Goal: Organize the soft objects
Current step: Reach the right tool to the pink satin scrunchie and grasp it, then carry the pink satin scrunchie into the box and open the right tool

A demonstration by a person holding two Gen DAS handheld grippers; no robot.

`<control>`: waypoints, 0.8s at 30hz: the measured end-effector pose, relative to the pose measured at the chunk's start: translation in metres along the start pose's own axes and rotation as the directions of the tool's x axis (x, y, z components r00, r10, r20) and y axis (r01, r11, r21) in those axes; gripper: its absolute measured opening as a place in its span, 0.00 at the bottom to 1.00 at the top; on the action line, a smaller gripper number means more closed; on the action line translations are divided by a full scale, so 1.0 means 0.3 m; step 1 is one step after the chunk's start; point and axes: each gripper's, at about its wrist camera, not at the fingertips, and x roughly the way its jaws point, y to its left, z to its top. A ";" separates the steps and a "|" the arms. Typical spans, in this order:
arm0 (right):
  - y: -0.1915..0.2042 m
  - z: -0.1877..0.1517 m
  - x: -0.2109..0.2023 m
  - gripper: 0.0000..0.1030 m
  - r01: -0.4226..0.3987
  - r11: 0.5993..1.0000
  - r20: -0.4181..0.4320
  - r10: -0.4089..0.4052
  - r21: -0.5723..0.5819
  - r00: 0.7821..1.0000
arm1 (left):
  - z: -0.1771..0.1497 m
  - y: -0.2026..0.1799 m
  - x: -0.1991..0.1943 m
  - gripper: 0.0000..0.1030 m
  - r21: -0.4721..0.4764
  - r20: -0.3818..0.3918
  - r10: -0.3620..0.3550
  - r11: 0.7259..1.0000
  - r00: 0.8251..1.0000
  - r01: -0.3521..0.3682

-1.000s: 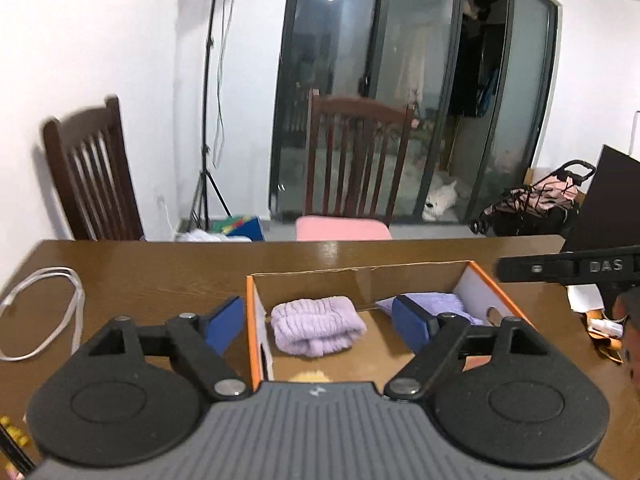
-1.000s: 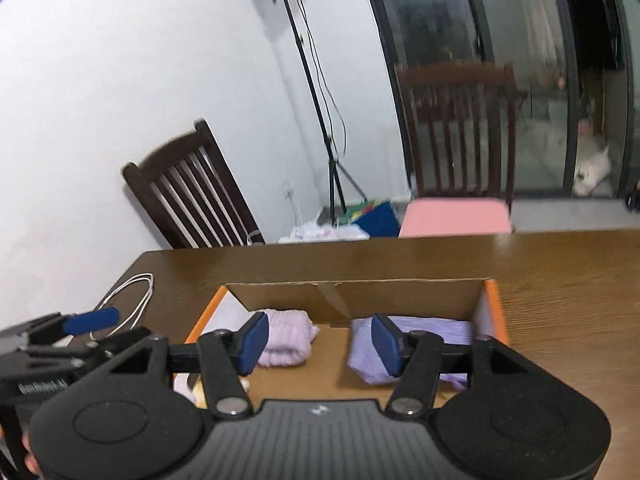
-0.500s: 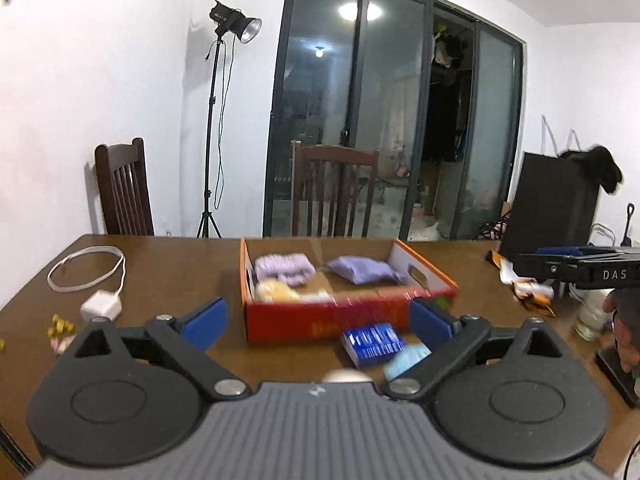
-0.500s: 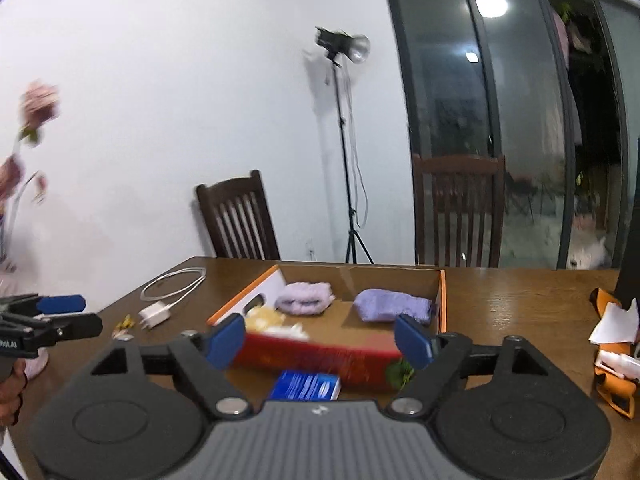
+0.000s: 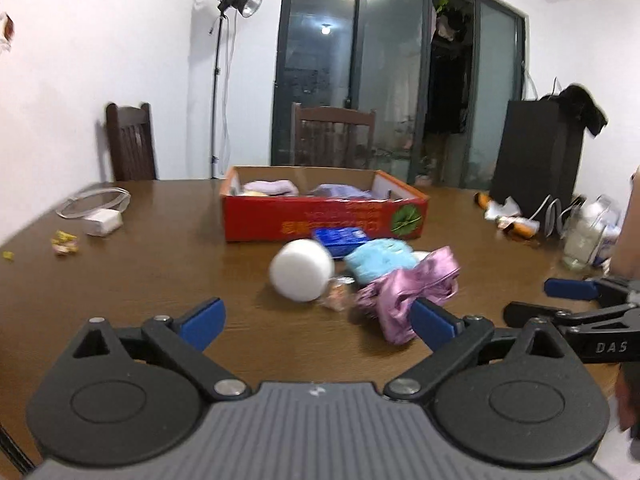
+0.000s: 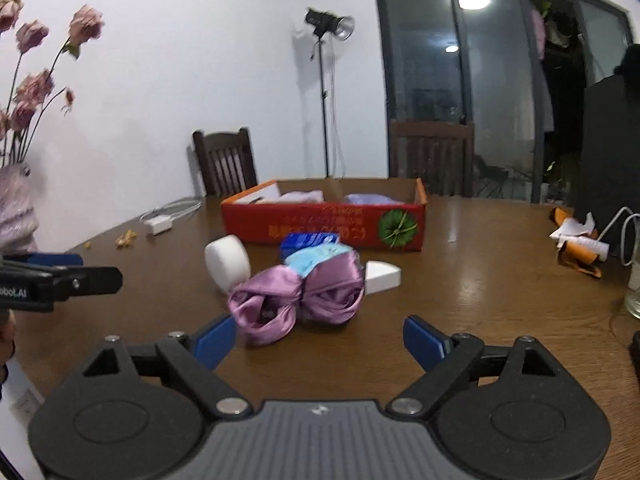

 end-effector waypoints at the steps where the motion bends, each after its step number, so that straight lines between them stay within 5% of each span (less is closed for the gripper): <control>1: -0.010 0.008 -0.002 0.87 0.005 1.000 0.012 -0.005 0.017 1.000 | -0.004 -0.009 0.017 0.98 -0.011 -0.007 -0.030 0.999 1.000 0.030; 9: -0.118 0.034 0.091 0.78 0.018 0.991 -0.031 -0.014 0.135 0.999 | 0.001 -0.076 0.215 0.82 -0.020 -0.077 -0.138 0.990 0.987 0.137; 18: -0.188 0.096 0.316 0.66 -0.065 0.970 -0.073 0.084 0.232 0.994 | 0.021 -0.037 0.438 0.80 -0.131 -0.170 -0.252 0.964 0.953 0.231; 20: -0.199 0.092 0.370 0.58 -0.083 0.961 -0.099 0.112 0.263 0.989 | 0.020 -0.026 0.475 0.60 -0.158 -0.202 -0.285 0.954 0.937 0.256; 24: -0.220 0.061 0.429 0.34 -0.106 0.937 -0.133 0.158 0.332 0.978 | 0.012 -0.006 0.512 0.43 -0.178 -0.222 -0.333 0.938 0.916 0.297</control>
